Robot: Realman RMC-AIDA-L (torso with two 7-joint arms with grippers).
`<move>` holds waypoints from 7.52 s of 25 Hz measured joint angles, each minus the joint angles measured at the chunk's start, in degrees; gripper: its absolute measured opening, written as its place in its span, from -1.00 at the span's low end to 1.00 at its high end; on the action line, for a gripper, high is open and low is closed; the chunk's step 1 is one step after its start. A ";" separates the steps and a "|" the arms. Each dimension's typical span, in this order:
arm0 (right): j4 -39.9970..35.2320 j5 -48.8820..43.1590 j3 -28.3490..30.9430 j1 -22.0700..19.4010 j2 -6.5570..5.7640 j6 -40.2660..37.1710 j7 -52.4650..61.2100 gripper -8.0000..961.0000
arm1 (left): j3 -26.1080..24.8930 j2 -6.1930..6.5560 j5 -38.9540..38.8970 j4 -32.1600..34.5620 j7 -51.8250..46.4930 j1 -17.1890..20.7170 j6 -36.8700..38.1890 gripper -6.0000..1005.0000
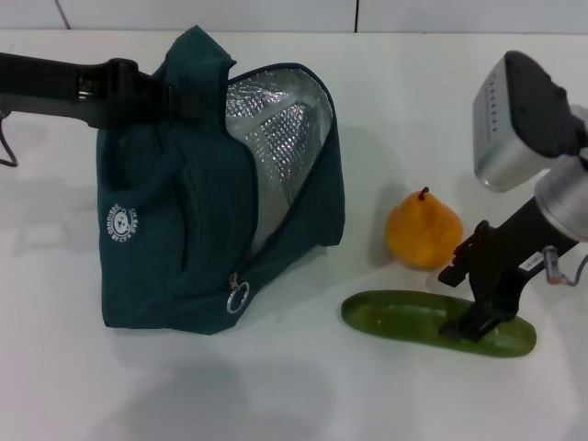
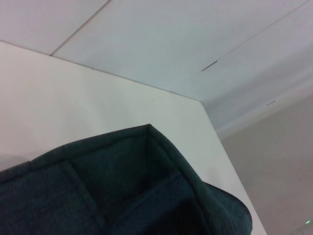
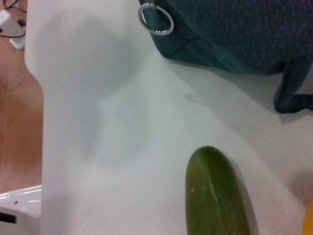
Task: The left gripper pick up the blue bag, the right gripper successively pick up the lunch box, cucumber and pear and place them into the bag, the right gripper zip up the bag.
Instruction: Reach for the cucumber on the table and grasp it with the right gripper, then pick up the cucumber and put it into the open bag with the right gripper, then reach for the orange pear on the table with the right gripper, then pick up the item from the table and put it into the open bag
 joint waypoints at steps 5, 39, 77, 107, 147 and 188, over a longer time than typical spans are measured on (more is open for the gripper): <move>2.03 0.11 -2.43 -0.04 0.21 2.36 -0.37 0.48 | 0.00 0.00 0.00 0.00 0.00 0.01 -0.06 -0.91; 8.90 15.70 31.67 0.11 -1.32 -14.95 -7.25 0.17 | 0.00 -0.01 -0.01 0.01 -0.01 -0.08 -0.05 -0.91; 40.68 99.12 -21.41 1.22 0.56 24.43 -49.70 0.37 | 0.00 0.00 0.00 -1.58 1.10 -1.14 -0.76 -0.91; 40.32 98.64 -8.51 -14.86 -2.88 16.56 -52.36 0.52 | -0.36 0.07 -0.26 -1.57 1.06 -0.94 -0.53 -0.91; 39.57 75.67 -0.12 -16.32 -0.59 24.39 -68.55 0.02 | -0.27 0.49 -0.57 -1.44 0.96 -0.08 -0.39 -0.91; 44.68 79.95 11.11 1.93 0.46 6.48 -52.67 -0.75 | 0.00 0.26 -0.25 -1.58 1.35 -1.02 -0.73 -0.91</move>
